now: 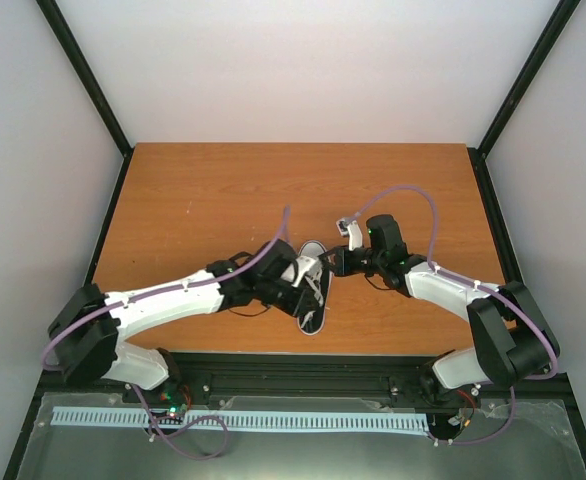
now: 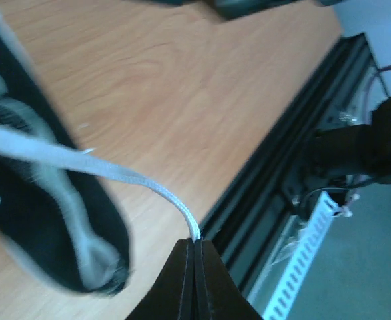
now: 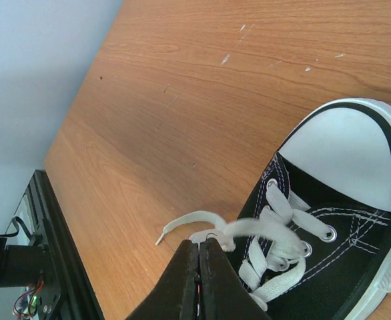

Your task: Tie the shoes

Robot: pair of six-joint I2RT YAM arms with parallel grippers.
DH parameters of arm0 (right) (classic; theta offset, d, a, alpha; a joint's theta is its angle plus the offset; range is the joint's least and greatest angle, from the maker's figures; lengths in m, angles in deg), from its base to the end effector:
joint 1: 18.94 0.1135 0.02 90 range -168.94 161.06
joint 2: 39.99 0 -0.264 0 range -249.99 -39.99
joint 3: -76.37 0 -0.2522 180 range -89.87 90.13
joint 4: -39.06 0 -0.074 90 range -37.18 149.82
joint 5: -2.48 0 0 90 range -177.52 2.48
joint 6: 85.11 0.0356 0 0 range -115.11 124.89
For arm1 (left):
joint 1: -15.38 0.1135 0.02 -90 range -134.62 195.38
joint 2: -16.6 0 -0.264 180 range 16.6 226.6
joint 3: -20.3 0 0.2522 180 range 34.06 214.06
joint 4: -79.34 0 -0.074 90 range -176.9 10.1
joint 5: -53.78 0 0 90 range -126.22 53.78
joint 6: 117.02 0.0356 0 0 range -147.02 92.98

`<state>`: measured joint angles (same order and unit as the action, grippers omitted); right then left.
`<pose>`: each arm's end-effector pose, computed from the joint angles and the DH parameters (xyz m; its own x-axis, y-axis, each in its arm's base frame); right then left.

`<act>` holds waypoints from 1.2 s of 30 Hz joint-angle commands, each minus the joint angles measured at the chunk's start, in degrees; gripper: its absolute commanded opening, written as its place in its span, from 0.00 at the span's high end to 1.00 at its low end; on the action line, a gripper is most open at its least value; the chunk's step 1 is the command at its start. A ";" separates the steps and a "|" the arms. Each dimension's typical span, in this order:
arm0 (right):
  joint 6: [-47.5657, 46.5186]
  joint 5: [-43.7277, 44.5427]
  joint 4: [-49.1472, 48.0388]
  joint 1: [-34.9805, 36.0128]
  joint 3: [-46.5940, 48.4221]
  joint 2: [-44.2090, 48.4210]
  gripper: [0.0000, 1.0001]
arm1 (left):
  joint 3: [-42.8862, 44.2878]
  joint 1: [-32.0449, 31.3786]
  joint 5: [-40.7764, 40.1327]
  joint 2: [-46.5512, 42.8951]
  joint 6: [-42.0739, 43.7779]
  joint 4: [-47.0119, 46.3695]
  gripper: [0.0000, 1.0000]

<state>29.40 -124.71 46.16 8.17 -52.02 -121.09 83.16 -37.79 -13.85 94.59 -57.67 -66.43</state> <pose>0.2402 0.1471 0.1892 -0.8126 -0.0447 -0.5811 -0.5033 0.5567 0.6609 0.1559 -0.2308 0.2248 -0.8444 0.3411 -0.4131 0.5327 0.6158 -0.5805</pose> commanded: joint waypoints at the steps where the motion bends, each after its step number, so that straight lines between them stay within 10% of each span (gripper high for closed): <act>1: 0.35 1.00 -1.01 0.48 1.34 -0.01 0.97 | 5.30 -5.08 1.10 4.00 -2.48 -5.06 0.99; 5: 0.70 1.20 -1.05 0.48 1.44 0.10 0.97 | 6.19 -6.25 0.81 7.72 -3.80 -6.79 0.92; 8: 0.55 1.33 -0.98 0.48 1.23 0.33 0.97 | 3.92 -6.27 -1.47 6.63 -4.46 -6.83 0.53; 13: 0.27 0.91 -1.05 0.48 0.51 1.10 0.97 | 1.22 -4.57 -5.97 1.46 -2.25 -2.72 0.34; 23: -3.12 -6.77 -0.46 1.33 -2.30 5.54 0.97 | -7.78 8.55 -3.60 -5.59 6.23 -18.78 0.42; 36: -1.17 -6.71 -1.40 1.89 -3.77 6.71 0.97 | -8.21 9.57 0.09 2.50 16.72 -33.59 0.45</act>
<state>27.65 -131.29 46.58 9.46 -55.47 -114.75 73.87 -28.59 -16.06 95.23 -46.28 -94.74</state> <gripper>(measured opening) 0.029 0.557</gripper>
